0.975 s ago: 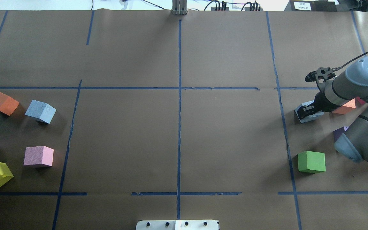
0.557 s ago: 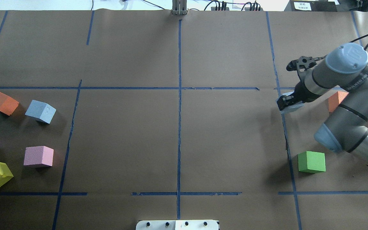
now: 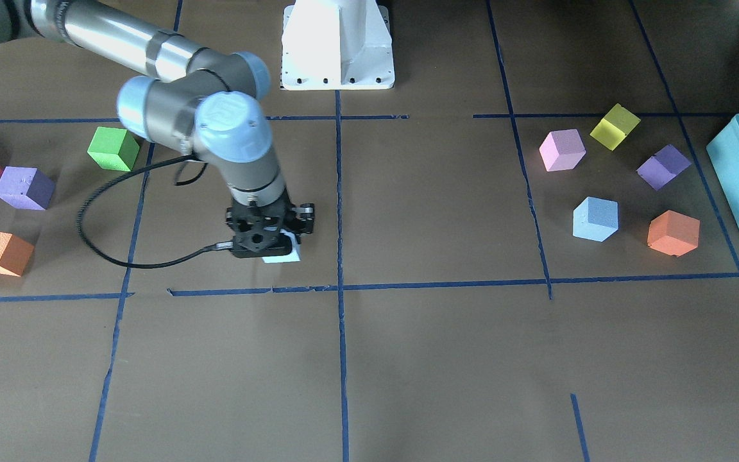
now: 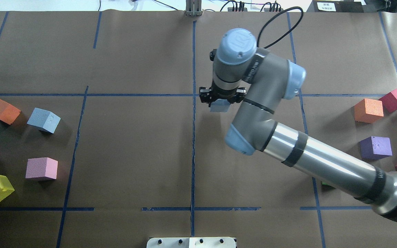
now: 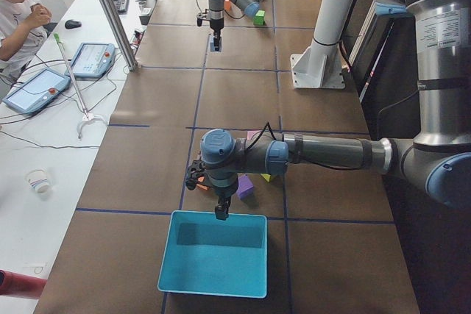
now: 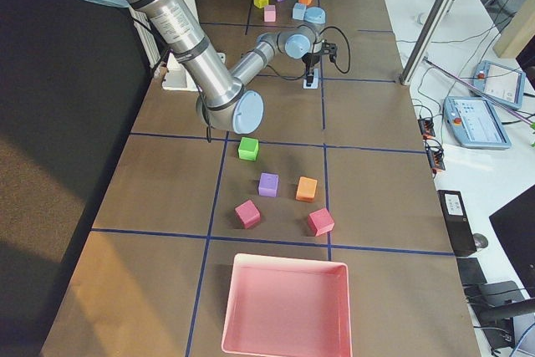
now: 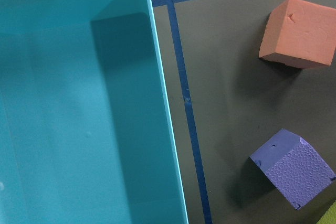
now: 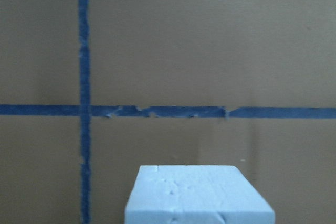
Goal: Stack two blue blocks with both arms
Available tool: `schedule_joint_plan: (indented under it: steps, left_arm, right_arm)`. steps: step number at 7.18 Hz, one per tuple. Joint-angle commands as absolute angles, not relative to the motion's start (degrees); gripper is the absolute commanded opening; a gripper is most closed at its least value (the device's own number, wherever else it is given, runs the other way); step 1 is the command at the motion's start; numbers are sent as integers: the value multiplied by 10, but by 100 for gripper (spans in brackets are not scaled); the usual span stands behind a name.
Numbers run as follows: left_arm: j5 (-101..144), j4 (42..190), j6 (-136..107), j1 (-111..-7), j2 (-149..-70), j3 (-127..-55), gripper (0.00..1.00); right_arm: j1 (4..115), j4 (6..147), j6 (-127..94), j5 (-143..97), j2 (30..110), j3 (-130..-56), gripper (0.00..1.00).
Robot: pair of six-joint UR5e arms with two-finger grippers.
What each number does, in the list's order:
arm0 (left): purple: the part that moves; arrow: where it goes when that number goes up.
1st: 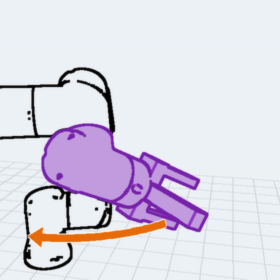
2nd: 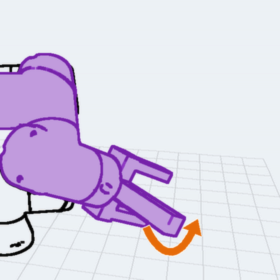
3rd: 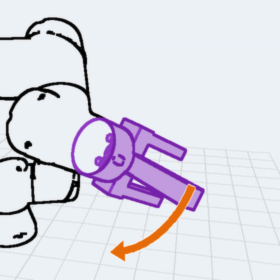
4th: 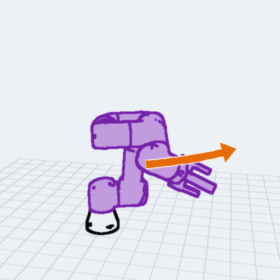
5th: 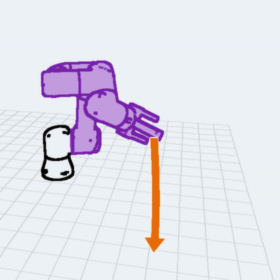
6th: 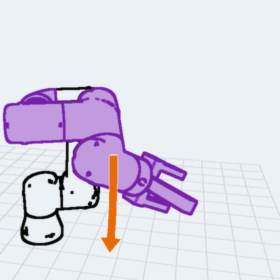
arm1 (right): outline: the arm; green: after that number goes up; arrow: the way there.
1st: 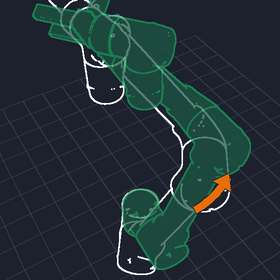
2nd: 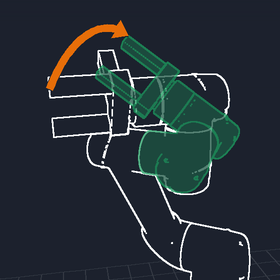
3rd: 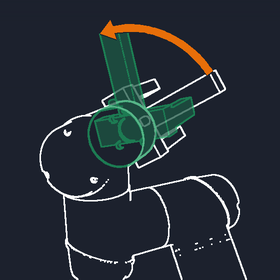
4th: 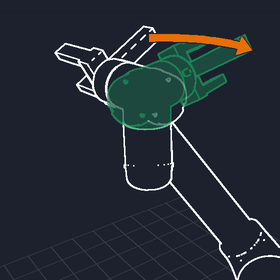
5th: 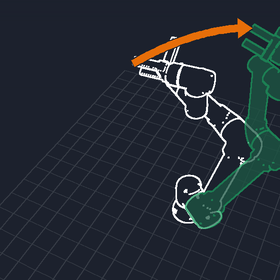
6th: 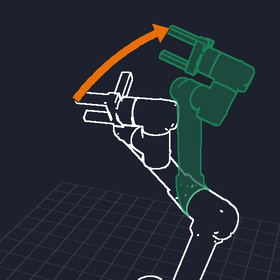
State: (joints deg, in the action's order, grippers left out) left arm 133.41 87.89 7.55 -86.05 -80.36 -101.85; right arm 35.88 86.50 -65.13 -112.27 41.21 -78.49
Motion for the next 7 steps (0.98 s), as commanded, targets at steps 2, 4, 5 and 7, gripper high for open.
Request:
schedule_joint_plan:
  steps: [2, 4, 5, 7]
  left_arm:
    - [1333, 878, 76, -860, -803, -1016, 100]
    - [1334, 878, 76, -860, -803, -1015, 100]
    - [1333, 878, 76, -860, -803, -1015, 100]
    - [1333, 879, 76, -860, -803, -1017, 100]
  right_arm:
    - [302, 856, -702, -1082, 345, -708, 1]
    - [294, 852, -691, -1061, 354, -703, 99]
    - [294, 843, -690, -1059, 355, -703, 100]
    - [301, 834, -690, -1065, 349, -716, 100]
